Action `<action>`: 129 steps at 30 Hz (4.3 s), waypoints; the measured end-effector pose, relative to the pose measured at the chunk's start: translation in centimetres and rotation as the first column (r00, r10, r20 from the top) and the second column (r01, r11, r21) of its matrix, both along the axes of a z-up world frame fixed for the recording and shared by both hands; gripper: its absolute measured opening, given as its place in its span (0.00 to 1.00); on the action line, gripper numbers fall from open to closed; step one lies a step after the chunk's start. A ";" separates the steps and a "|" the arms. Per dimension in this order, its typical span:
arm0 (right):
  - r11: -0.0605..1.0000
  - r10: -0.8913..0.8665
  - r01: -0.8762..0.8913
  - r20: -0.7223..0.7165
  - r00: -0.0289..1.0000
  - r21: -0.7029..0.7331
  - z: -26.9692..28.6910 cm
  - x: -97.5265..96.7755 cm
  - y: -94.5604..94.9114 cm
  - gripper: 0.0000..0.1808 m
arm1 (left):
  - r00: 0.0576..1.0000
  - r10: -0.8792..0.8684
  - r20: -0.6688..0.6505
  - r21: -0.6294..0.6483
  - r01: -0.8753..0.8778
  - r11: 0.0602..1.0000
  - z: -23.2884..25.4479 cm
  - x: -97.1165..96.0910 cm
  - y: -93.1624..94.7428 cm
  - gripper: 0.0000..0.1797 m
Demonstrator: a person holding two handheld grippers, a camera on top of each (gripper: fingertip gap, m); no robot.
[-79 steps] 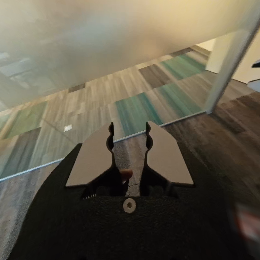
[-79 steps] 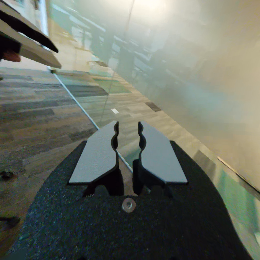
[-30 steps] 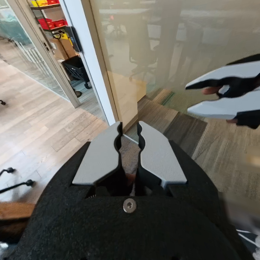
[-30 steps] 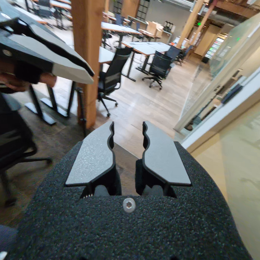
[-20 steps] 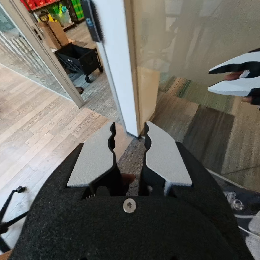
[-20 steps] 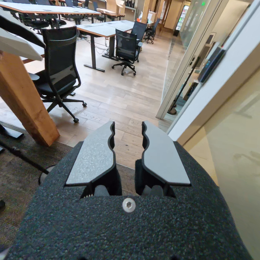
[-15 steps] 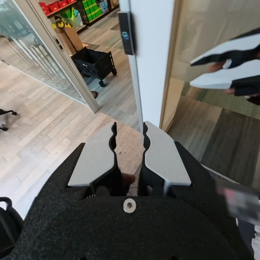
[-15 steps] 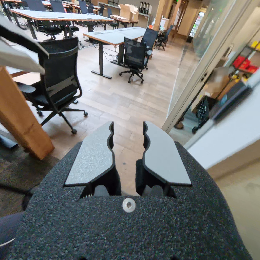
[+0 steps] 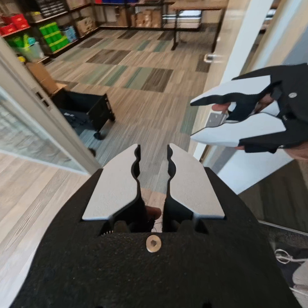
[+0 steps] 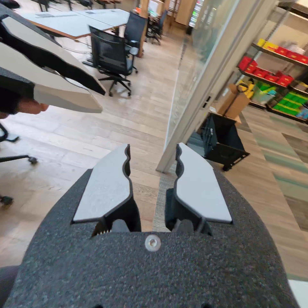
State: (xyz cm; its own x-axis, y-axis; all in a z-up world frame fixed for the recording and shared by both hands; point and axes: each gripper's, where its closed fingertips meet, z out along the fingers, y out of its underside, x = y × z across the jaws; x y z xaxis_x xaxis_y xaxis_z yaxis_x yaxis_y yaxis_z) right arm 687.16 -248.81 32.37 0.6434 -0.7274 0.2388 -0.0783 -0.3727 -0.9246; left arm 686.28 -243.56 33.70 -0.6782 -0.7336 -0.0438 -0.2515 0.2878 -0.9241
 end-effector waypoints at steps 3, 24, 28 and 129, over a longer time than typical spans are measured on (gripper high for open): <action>0.989 -0.144 0.144 0.001 0.990 -0.029 0.2 8.0 -2.8 0.31 | 0.989 -0.148 -0.020 0.019 0.149 0.989 -0.3 8.9 -3.0 0.28; 0.814 -0.580 0.580 0.002 0.814 0.044 -1.2 67.2 -30.4 0.29 | 0.854 -0.519 0.041 0.092 0.514 0.853 -1.4 74.0 -28.7 0.21; 0.741 -0.670 0.670 -0.012 0.742 0.043 -2.4 77.9 -36.5 0.27 | 0.805 -0.591 0.054 0.060 0.588 0.807 -1.1 87.2 -35.8 0.18; 0.976 -0.213 0.215 -0.044 0.976 0.046 -1.7 407.8 -98.8 0.17 | 0.975 0.223 0.020 0.071 -0.223 0.972 -3.0 413.9 -86.4 0.20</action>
State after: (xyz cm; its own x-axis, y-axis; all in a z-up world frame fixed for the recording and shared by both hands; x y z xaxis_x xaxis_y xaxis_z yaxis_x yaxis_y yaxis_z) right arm 1094.92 -347.64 30.71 0.4798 -0.8595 0.1762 -0.1870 -0.2964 -0.9366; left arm 1100.23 -329.92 30.72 -0.4969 -0.8609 -0.1094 -0.3062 0.2919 -0.9061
